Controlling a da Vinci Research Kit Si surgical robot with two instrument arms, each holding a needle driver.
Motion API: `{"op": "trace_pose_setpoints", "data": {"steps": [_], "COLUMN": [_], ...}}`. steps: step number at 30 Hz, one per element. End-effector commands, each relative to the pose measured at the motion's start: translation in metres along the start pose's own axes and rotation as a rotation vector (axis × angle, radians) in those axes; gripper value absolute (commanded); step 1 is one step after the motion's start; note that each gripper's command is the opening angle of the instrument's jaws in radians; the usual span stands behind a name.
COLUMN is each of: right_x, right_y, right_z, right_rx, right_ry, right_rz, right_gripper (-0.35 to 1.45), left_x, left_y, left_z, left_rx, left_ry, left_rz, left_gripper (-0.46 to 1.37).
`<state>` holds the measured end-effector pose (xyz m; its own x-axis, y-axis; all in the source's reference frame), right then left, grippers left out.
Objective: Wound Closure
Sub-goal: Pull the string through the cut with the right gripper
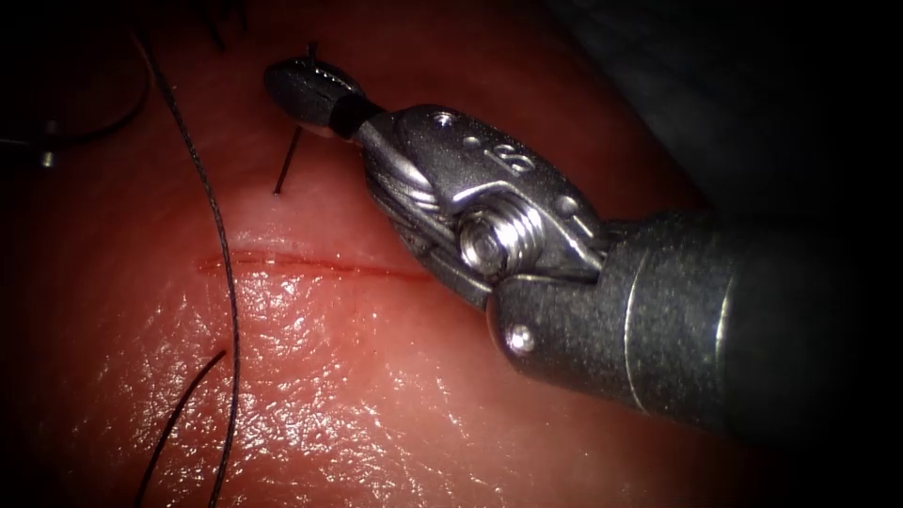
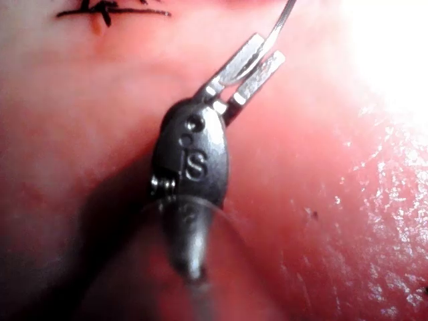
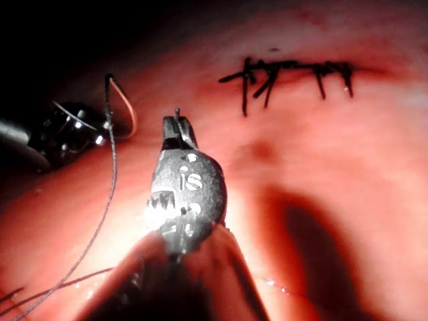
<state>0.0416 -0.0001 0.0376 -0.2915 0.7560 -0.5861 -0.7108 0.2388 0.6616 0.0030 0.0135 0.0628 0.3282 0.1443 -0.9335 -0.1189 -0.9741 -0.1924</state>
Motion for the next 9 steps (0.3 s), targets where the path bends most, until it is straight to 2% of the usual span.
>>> {"op": "trace_pose_setpoints", "data": {"steps": [1, 9], "right_x": [-0.0001, -0.0002], "right_y": [0.0000, 0.0000], "right_z": [0.0000, 0.0000], "right_rx": [-0.001, 0.000], "right_ry": [0.001, 0.001], "right_rz": [-0.001, -0.002], "right_gripper": [-0.35, -0.35], "left_x": [0.0001, 0.0001], "left_y": [0.0000, 0.0000], "left_z": [0.0000, 0.0001], "left_rx": [-0.010, -0.010], "left_ry": [0.000, 0.001], "left_rz": [0.000, 0.000], "left_gripper": [-0.35, -0.35]}}
